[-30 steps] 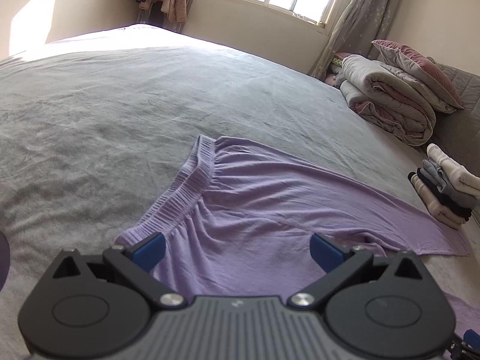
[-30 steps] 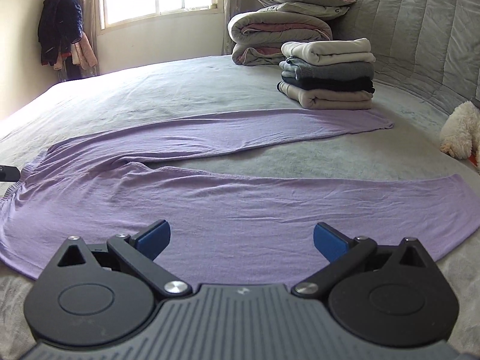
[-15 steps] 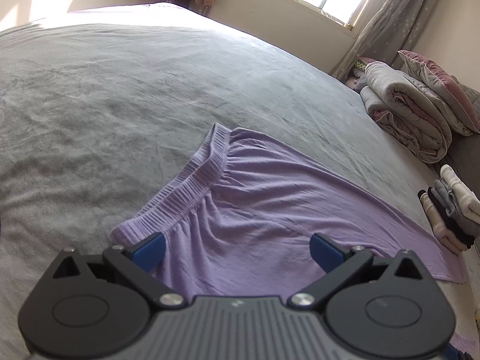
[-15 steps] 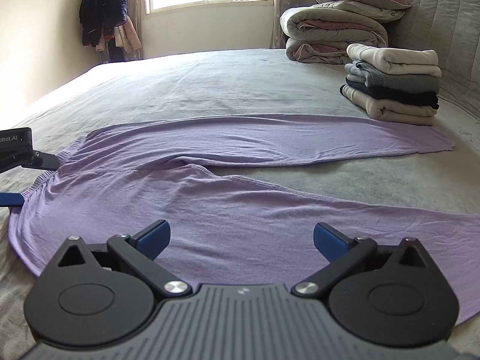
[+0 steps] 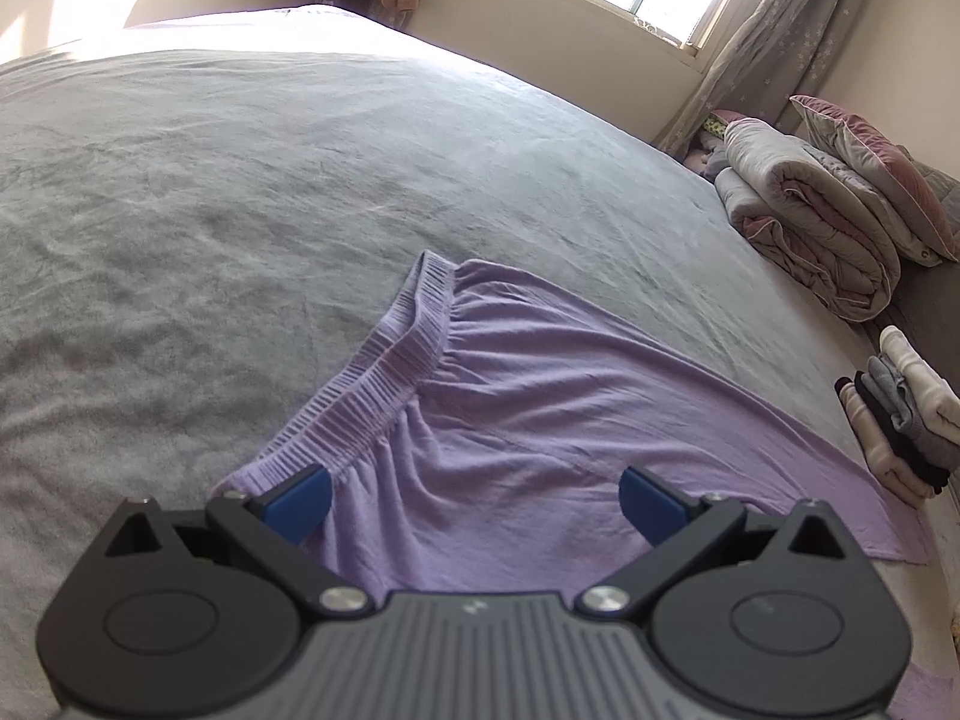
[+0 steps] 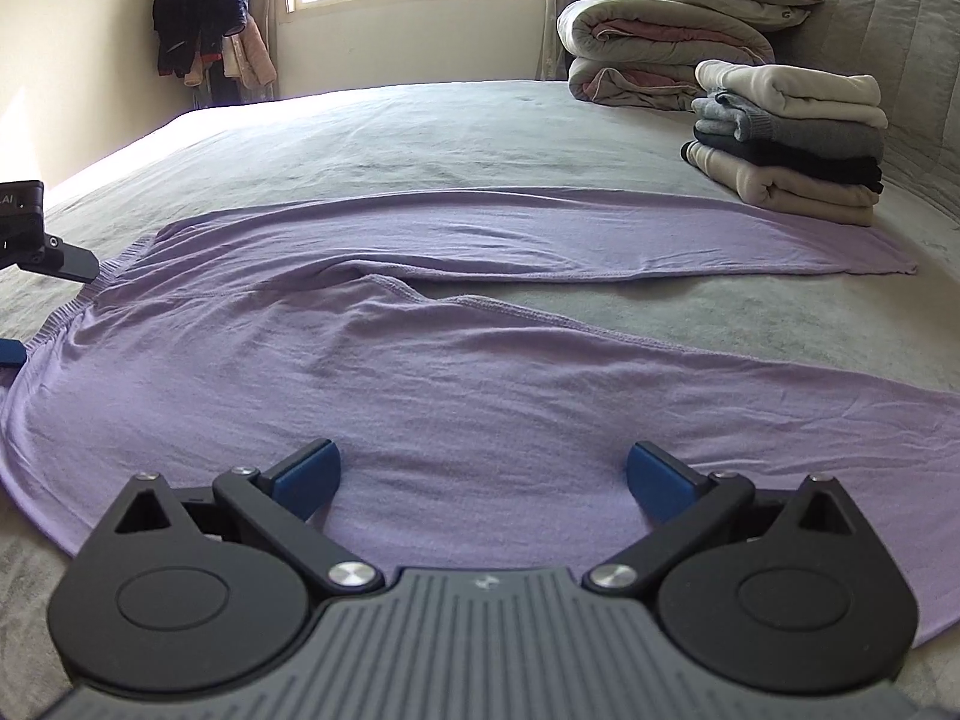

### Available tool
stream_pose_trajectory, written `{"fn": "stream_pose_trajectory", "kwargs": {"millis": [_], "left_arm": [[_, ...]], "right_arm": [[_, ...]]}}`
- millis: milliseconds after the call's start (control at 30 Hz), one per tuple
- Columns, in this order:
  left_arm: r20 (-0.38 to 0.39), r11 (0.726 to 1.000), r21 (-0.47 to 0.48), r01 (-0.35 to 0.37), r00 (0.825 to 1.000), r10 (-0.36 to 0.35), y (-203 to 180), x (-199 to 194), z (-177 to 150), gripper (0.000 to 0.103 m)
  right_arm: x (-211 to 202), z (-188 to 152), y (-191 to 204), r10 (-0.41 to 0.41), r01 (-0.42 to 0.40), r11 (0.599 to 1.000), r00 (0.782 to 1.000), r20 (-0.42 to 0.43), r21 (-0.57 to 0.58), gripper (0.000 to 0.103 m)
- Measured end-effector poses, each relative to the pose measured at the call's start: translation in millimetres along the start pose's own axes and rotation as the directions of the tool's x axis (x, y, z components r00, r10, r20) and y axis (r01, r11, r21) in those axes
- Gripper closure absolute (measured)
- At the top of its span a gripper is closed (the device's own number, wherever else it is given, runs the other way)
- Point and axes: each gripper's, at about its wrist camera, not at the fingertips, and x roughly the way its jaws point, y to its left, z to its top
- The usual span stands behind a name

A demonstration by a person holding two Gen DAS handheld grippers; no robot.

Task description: Fold clothes

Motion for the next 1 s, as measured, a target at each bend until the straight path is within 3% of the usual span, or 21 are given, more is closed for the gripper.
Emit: {"fn": "stream_pose_trajectory", "kwargs": {"millis": [233,400,567,700,867,933,1000], "left_arm": [[0.000,1.000,-0.013,0.002,1.000,-0.002,1.3,5.3,5.6,0.001],[-0.005,1.000,-0.022,0.009,1.000,-0.009,0.5,10.3,10.8,0.003],[-0.009,1.000,-0.006,0.016,1.000,-0.016,3.4,10.3,12.5,0.016],[-0.017,1.000,0.014,0.024,1.000,-0.024,6.6,9.8,12.5,0.026],[-0.045,0.998,0.055,0.033,0.999,-0.031,11.6,10.4,12.5,0.054],[-0.056,0.998,0.051,0.040,0.998,-0.037,14.9,11.5,13.2,0.058],[-0.065,0.998,0.039,0.044,0.997,-0.041,18.8,12.8,13.8,0.063]], "right_arm": [[2.4,4.5,2.4,-0.004,0.003,1.000,1.000,-0.028,-0.030,0.000],[7.2,24.6,3.9,0.101,-0.112,0.987,0.989,-0.106,-0.111,0.000],[20.5,52.3,14.8,0.231,-0.251,0.956,0.962,-0.144,-0.148,0.000],[39.8,78.3,22.5,0.280,-0.300,0.939,0.951,-0.134,-0.167,0.000],[72.2,113.1,30.2,0.343,-0.356,0.924,0.933,-0.111,-0.136,0.000],[85.7,125.8,33.6,0.377,-0.390,0.912,0.919,-0.114,-0.125,0.000],[96.3,131.3,38.6,0.372,-0.387,0.910,0.921,-0.118,-0.148,0.000]]}}
